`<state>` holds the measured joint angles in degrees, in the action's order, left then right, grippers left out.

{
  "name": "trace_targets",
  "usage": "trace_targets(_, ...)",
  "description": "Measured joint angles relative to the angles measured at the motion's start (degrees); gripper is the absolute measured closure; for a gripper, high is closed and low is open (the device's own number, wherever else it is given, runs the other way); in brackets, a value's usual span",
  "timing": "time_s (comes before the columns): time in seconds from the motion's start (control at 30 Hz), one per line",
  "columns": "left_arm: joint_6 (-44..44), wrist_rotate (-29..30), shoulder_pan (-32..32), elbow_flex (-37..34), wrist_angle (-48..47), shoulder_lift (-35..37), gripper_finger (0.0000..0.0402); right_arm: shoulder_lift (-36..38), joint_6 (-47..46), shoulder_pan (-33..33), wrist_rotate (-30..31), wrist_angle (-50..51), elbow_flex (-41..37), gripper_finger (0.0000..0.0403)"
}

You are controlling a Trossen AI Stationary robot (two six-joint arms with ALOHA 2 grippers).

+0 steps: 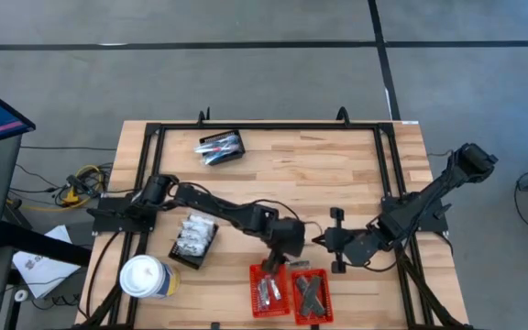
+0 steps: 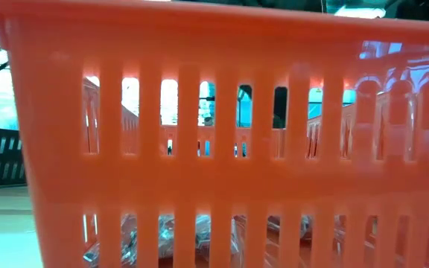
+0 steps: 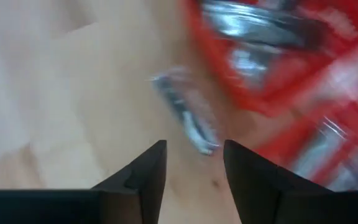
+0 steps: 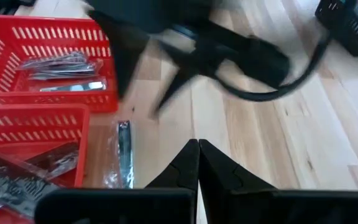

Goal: Pick & Place Travel size toiletries
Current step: Put the nail cutter into the left red bin

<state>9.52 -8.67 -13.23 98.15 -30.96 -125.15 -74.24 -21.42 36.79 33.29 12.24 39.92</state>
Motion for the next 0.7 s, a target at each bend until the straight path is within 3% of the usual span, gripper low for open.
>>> trace_targets(0.2,13.16,-5.34,0.17,0.96,-2.06,0.08,0.0259,0.00,1.78,-0.75,-0.01,-1.22,0.00,0.0403)
trace_targets(0.4,18.91,-0.24,-0.20,0.96,1.75,0.06,0.0265,0.00,2.36,-1.81,-0.10,-1.16,0.00,0.0403)
trace_targets(0.57,25.64,0.32,-0.07,1.07,4.87,-0.85,0.0266,0.00,2.55,-2.53,-0.12,-1.02,0.00,0.0403)
trace_targets(0.7,31.93,-0.72,0.86,0.86,4.55,-1.15,0.0322,0.00,2.52,-1.78,-0.21,-0.51,0.00,0.0403)
